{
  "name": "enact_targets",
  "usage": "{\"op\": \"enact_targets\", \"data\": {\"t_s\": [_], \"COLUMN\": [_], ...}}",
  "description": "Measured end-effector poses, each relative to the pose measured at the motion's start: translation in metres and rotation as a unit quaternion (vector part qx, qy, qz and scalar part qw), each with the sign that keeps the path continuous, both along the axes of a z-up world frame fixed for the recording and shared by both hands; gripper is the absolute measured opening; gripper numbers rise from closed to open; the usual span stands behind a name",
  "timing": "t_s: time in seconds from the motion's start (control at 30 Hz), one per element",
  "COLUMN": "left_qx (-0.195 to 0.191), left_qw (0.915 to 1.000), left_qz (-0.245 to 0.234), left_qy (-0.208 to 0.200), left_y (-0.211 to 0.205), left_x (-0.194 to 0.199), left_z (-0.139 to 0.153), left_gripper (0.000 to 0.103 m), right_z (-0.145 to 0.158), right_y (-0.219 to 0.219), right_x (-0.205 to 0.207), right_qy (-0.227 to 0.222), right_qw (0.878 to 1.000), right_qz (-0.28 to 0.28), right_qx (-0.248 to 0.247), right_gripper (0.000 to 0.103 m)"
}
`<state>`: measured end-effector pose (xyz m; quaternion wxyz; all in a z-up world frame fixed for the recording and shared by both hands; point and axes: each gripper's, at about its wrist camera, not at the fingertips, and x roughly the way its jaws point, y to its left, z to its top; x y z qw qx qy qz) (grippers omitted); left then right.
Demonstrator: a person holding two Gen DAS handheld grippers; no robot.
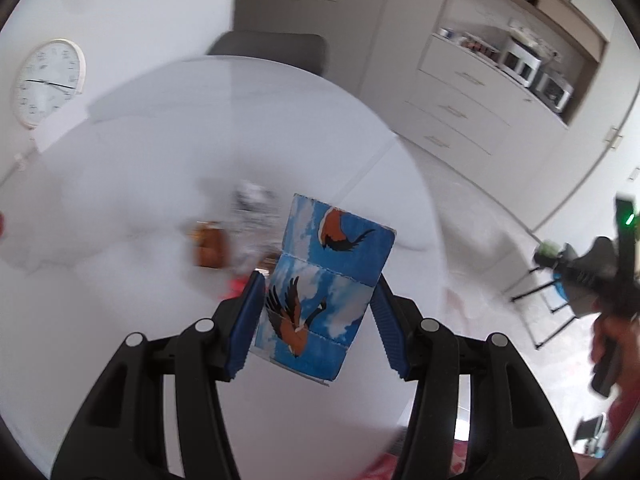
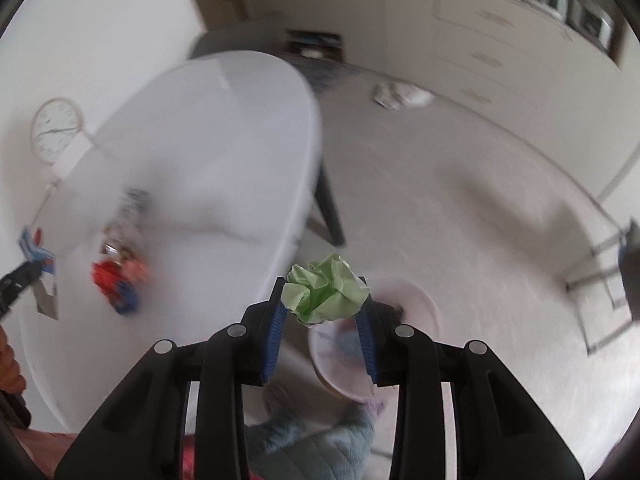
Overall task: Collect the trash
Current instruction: 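Carry the box and green paper to the bin and release the green paper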
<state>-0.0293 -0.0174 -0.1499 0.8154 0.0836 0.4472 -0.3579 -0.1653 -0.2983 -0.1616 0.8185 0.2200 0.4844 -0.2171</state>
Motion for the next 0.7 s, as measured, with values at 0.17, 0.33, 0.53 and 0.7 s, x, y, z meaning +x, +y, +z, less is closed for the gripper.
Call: {"op": "enact_targets", "data": {"t_s": [0.17, 0.33, 0.53, 0.7], "left_qx": [0.008, 0.017, 0.042, 0.068], "left_qw": [0.9996, 0.9985, 0.9959, 0.9911], "left_qz": [-0.028, -0.049, -0.079, -0.114], "left_qy": [0.006, 0.016, 0.016, 0.013], "left_y": [-0.045, -0.092, -0.145, -0.186], "left_x": [-0.032, -0.059, -0.087, -0.108], "left_z": [0.002, 0.001, -0.005, -0.017], "left_gripper": [0.053, 0.053, 0.053, 0.053], "right_z": [-0.033, -0.094, -0.179, -0.175], "right_y": [-0.028, -0.049, -0.059, -0.076], "right_x": [-0.051, -0.055, -0.036, -0.046], "right_qy": [0.003, 0.029, 0.088, 0.083], "right_qw": [0.999, 0.997, 0.988, 0.989], "right_qz": [-0.035, -0.006, 0.041, 0.032], "right_qx": [0.036, 0.07, 0.118, 0.115], "right_gripper": [0.035, 0.036, 0.065, 0.078]}}
